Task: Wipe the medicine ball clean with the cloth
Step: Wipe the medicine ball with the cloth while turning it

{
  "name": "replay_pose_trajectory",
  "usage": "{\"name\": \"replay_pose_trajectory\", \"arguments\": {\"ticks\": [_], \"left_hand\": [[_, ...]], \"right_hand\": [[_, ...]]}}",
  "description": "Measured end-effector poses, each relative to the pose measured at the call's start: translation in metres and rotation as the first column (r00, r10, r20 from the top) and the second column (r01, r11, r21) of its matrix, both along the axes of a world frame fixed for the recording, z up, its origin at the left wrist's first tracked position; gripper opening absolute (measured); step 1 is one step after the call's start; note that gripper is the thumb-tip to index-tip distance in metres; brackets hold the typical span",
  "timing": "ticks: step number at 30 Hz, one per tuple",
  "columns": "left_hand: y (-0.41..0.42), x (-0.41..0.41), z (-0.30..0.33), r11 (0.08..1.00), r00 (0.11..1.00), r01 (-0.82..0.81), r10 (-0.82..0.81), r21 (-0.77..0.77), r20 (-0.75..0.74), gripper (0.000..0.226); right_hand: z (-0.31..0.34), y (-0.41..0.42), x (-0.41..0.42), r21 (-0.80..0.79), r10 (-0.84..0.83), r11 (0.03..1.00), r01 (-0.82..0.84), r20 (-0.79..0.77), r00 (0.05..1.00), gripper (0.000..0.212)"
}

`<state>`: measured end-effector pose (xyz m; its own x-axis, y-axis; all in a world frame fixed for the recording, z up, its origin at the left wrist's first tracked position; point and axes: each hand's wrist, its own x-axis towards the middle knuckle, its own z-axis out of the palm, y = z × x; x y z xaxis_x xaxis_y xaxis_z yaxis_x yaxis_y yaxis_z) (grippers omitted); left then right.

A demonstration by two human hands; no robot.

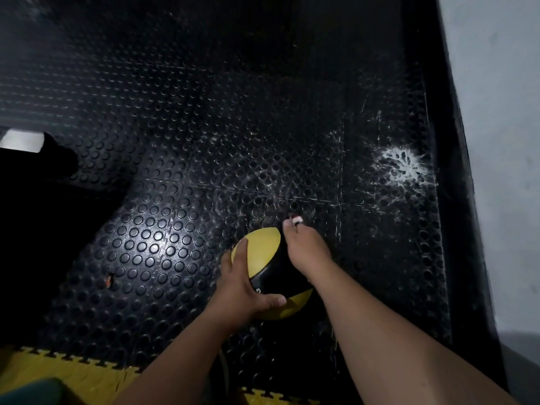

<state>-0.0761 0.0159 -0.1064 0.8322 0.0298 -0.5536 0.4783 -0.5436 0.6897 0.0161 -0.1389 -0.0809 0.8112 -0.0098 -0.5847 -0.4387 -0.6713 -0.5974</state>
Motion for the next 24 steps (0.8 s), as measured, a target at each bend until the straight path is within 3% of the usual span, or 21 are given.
{"name": "replay_pose_trajectory", "arguments": {"ticks": [2,4,7,11,15,17,20,22,24], "left_hand": [[0.004,-0.001,0.000,1.000,1.000,-0.013,0.014,-0.024,0.022,0.144],[0.002,-0.002,0.000,1.000,1.000,0.011,-0.010,-0.002,0.025,0.144],[-0.003,-0.002,0.001,0.998,0.999,0.042,-0.042,0.040,-0.005,0.142],[0.005,-0.003,-0.004,0.999,0.999,0.035,-0.036,0.011,0.028,0.145],[-0.003,-0.003,-0.001,0.997,0.998,0.066,-0.066,0.048,0.003,0.141],[-0.001,0.000,-0.003,0.997,0.998,0.067,-0.067,0.047,0.005,0.142],[0.006,-0.002,-0.005,0.998,0.998,0.056,-0.056,0.013,0.033,0.144],[0.003,-0.003,-0.003,0.998,0.998,0.059,-0.060,0.031,0.023,0.143],[0.003,-0.002,-0.002,0.996,0.996,0.083,-0.082,0.042,-0.023,0.144]], "right_hand": [[0.003,0.009,-0.011,-0.040,0.123,0.992,-0.119,0.111,0.986,0.052],[-0.003,0.001,-0.012,-0.006,0.061,0.998,-0.060,0.087,0.994,0.047],[-0.003,-0.008,0.000,0.030,-0.066,0.997,0.066,-0.032,0.997,0.057],[0.005,0.013,-0.021,-0.030,0.187,0.982,-0.184,0.181,0.966,0.052],[-0.005,-0.010,-0.002,0.000,-0.031,1.000,0.031,-0.022,0.999,0.055],[0.005,-0.002,-0.002,-0.034,0.071,0.997,-0.071,0.005,0.997,0.056],[0.014,0.019,-0.018,-0.089,0.296,0.955,-0.283,0.219,0.930,0.050],[0.003,0.009,-0.011,-0.004,0.163,0.986,-0.164,0.150,0.975,0.045],[-0.012,-0.009,0.004,0.125,-0.104,0.985,0.115,-0.090,0.990,0.054]]}}
